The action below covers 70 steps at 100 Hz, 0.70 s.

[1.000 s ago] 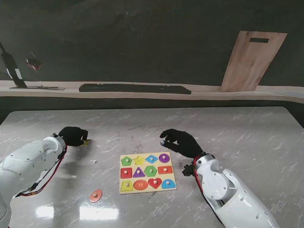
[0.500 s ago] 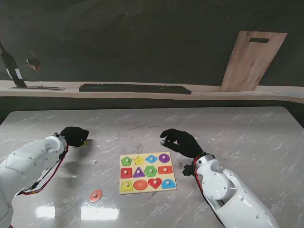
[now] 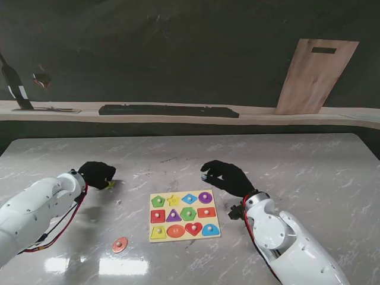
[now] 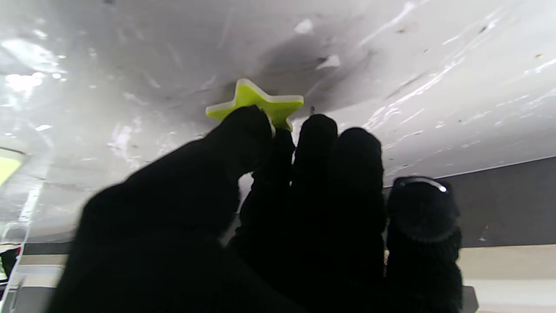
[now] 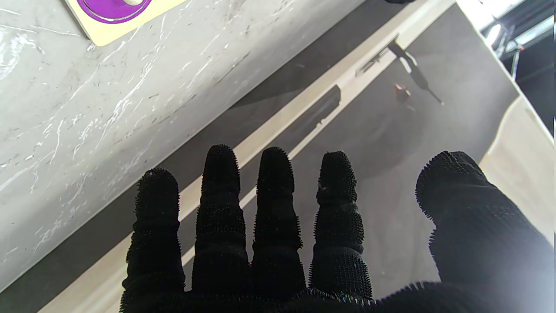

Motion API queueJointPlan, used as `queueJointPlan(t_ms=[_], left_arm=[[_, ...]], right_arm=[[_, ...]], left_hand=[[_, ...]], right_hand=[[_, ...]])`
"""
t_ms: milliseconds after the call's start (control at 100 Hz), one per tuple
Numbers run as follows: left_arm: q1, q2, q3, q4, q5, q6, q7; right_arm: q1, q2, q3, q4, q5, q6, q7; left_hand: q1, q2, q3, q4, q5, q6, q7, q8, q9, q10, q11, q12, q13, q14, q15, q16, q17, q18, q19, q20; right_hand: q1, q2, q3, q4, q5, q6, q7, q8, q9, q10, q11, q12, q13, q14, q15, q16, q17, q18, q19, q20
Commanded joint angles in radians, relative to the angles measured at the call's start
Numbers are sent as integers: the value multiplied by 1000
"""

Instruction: Fit puzzle pieces into a puzzle board

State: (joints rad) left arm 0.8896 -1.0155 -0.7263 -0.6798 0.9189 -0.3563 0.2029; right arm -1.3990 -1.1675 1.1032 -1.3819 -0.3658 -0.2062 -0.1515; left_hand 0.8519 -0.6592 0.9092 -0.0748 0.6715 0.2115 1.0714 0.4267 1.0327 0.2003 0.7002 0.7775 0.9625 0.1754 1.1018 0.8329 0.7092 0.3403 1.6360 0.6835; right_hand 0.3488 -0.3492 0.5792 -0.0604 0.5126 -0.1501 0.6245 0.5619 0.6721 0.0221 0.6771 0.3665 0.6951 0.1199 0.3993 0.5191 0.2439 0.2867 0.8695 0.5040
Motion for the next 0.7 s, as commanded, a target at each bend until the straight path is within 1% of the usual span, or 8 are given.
queueJointPlan(t_ms=[0, 80, 190, 340, 440, 560, 690], left_arm=[[22, 7, -18, -29, 7, -20, -6], [56, 12, -76, -80, 39, -36, -24], [104, 14, -148, -149, 65, -59, -54], [151, 10, -212, -231, 74, -87, -93], [163, 4, -224, -267, 62, -102, -118], [158, -3, -213, -291, 43, -114, -138], [143, -16, -186, -308, -22, -111, -187]], right_arm=[[-6, -4, -1, -3, 1, -4, 2], [-6, -4, -1, -3, 2, -5, 4], [-6, -3, -1, -3, 4, -8, 6], [-5, -3, -1, 1, 9, -18, 10], [-5, -3, 1, 3, 13, -29, 12], [-6, -3, 4, 3, 21, -43, 15], [-12, -3, 11, -1, 32, -58, 17]], left_hand=[[-4, -30, 66, 17, 38, -20, 49, 26, 32, 59, 27, 19, 28, -35, 37, -13, 11, -32, 65, -16], [-5, -35, 72, 18, 41, -23, 48, 27, 32, 60, 26, 23, 25, -32, 37, -13, 5, -31, 65, -16], [-8, -38, 82, 20, 42, -28, 46, 30, 30, 57, 25, 36, 14, -30, 38, -12, -8, -33, 65, -14], [-11, -36, 85, 19, 40, -28, 43, 35, 29, 56, 27, 52, 11, -31, 42, -10, -10, -35, 69, -11], [-9, -33, 83, 17, 35, -28, 42, 42, 26, 57, 25, 60, 5, -30, 42, -10, -11, -37, 70, -9], [-7, -31, 79, 15, 35, -28, 39, 46, 26, 56, 24, 66, 6, -30, 44, -10, -11, -37, 69, -8], [-8, -32, 87, 19, 33, -26, 40, 56, 25, 58, 24, 75, 5, -27, 45, -10, -11, -36, 69, -7]], right_hand=[[6, 28, -15, 25, 9, -35, -14, 10, 16, 2, 10, 5, 12, 3, 10, 8, -12, 8, 18, 8], [6, 28, -15, 25, 8, -35, -15, 9, 16, 2, 10, 5, 12, 2, 10, 8, -12, 7, 17, 7], [6, 28, -15, 25, 9, -35, -15, 9, 16, 2, 11, 6, 12, 3, 10, 9, -12, 7, 18, 7], [7, 28, -15, 25, 10, -33, -14, 9, 16, 3, 10, 6, 12, 3, 10, 8, -12, 7, 17, 7], [6, 28, -15, 25, 9, -35, -15, 9, 15, 2, 10, 5, 11, 4, 9, 8, -11, 7, 17, 7], [7, 27, -14, 25, 10, -33, -15, 9, 15, 2, 10, 5, 12, 4, 9, 8, -12, 8, 17, 7], [7, 26, -15, 25, 10, -34, -15, 9, 17, 3, 10, 5, 12, 4, 9, 8, -12, 8, 18, 7]])
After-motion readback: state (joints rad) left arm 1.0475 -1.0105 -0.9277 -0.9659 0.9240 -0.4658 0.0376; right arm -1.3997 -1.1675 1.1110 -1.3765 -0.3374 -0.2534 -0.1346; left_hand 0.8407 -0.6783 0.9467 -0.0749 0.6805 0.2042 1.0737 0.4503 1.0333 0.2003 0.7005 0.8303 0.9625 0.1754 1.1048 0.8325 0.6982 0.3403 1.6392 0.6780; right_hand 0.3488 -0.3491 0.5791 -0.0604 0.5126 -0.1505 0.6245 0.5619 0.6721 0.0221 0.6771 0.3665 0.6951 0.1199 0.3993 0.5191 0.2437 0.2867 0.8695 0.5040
